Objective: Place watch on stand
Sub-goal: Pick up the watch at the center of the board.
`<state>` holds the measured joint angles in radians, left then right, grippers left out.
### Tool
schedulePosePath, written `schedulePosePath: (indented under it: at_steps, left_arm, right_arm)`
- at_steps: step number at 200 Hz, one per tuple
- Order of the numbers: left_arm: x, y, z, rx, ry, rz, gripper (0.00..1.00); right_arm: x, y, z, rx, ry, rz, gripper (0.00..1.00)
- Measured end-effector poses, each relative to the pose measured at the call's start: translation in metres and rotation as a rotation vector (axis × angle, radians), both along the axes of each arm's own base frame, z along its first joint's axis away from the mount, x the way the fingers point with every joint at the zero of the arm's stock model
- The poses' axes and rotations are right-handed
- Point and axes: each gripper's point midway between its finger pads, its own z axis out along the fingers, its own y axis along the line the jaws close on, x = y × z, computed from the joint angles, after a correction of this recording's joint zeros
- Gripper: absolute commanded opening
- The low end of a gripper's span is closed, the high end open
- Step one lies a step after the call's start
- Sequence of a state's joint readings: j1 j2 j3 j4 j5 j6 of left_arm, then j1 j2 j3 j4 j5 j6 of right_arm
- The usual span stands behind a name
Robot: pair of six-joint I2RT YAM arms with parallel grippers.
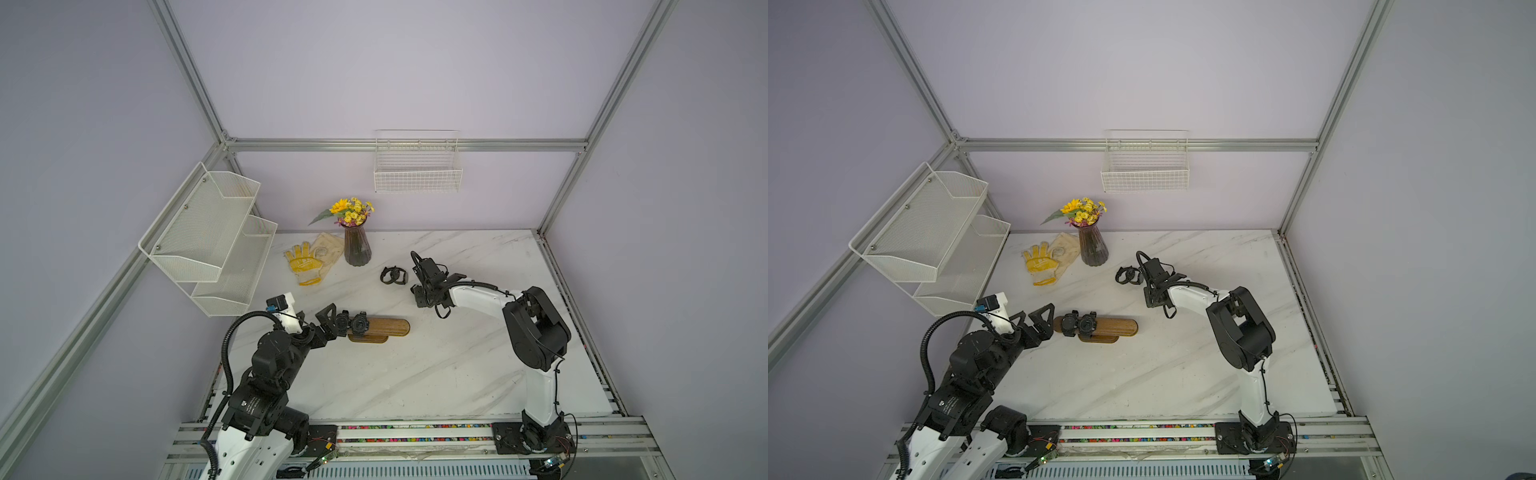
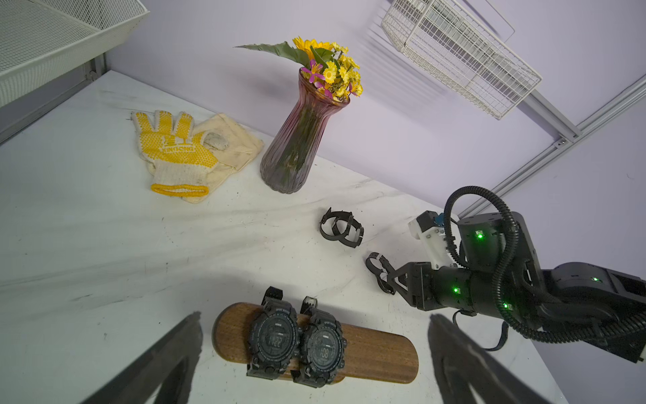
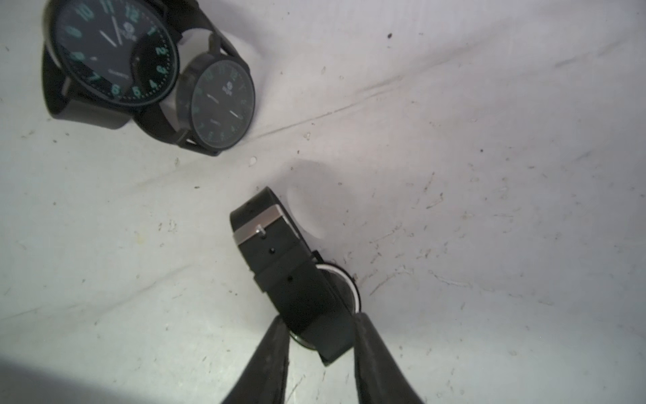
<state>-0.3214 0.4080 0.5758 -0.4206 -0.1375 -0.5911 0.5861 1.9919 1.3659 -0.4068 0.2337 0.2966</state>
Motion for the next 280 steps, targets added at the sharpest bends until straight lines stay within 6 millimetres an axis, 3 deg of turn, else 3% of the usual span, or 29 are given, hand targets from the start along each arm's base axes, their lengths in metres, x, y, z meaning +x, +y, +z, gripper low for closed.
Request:
schedulePosePath:
  at_steps: [109, 204, 280]
  left_arm:
    - [0.003, -0.002, -0.006, 0.006, 0.024, -0.007, 1.00]
    - [0.004, -0.003, -0.008, 0.007, 0.032, -0.011, 1.00]
    - [0.004, -0.004, -0.008, 0.007, 0.033, -0.014, 1.00]
  right_arm:
    - [0.006, 0.009, -0.005, 0.015, -0.009, 0.069, 0.34]
    - [0.007, -0.006, -0.013, -0.038, -0.022, 0.039, 0.05]
    - [0.016, -0.040, 0.021, 0.086, -0.066, -0.075, 0.00]
